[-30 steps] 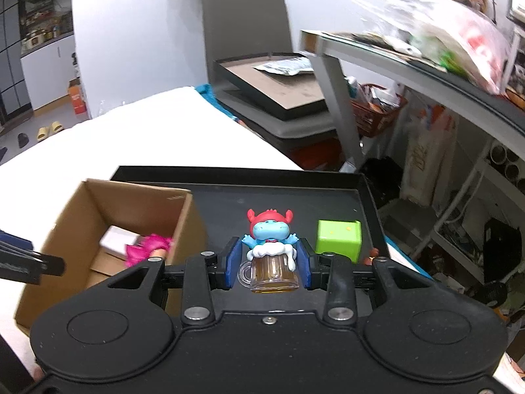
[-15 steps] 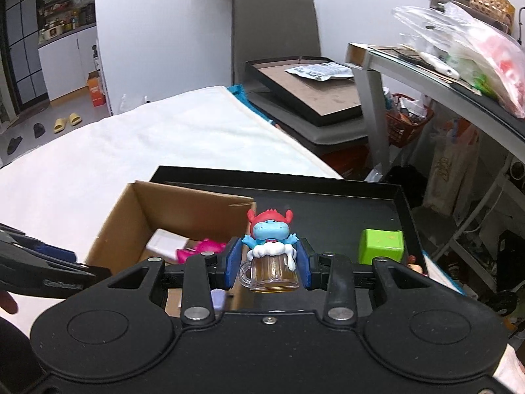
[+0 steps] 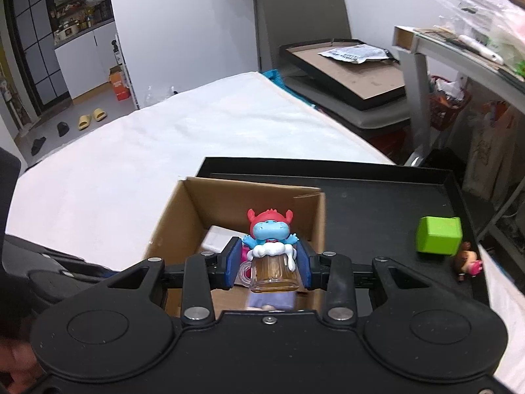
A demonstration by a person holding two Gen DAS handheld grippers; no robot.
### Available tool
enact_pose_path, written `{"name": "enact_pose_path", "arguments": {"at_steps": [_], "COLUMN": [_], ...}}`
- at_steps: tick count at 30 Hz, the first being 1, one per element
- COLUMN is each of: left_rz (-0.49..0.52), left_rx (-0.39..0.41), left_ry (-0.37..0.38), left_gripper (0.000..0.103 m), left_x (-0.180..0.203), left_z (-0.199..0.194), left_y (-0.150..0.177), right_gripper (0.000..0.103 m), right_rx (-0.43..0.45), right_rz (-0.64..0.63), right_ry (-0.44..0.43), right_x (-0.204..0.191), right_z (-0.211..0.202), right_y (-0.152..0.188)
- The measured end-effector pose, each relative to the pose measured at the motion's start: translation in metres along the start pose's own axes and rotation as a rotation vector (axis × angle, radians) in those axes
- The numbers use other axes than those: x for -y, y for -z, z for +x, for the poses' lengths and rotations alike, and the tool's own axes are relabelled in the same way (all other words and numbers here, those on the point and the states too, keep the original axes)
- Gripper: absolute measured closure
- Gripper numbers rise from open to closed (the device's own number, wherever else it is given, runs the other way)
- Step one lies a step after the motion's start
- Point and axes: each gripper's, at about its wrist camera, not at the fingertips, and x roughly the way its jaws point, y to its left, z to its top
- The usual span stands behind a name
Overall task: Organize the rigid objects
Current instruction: 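Open the right gripper to release the smurf figurine into the box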
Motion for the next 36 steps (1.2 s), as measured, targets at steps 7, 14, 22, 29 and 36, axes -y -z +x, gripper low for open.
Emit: {"name": "enact_pose_path", "arguments": {"at_steps": [7, 14, 22, 29, 36], "left_rz": [-0.006, -0.012, 0.008, 0.024, 0.047], "left_rx": [0.006, 0.022, 0.041, 0.05, 0.045], "left_ry": [0.01, 0.017, -0.009, -0.043, -0.083], "left_gripper": [0.093, 0.093, 0.093, 0.093, 0.09], "left_x": [-0.002, -0.005, 0.001, 0.007, 0.017], "left_z": [-0.001, -0.005, -0.011, -0.015, -0.017], "left_y": [-0.001, 0.0, 0.003, 0.002, 0.001], "right_gripper": [0.062, 0.055, 0.037, 0.024, 0.02], "right_rx": [-0.026, -0.028, -0.011, 0.016, 0.035], "right_rz": [0.133, 0.163, 0.174, 0.17, 0.172], "right_ry": [-0.207, -0.204, -0.14, -0.031, 0.034], "right_x": [-0.001, 0.006, 0.021, 0.037, 0.064], "right_z": [0.005, -0.002, -0.014, -0.018, -0.02], "right_y": [-0.009, -0.006, 0.004, 0.008, 0.017]}}
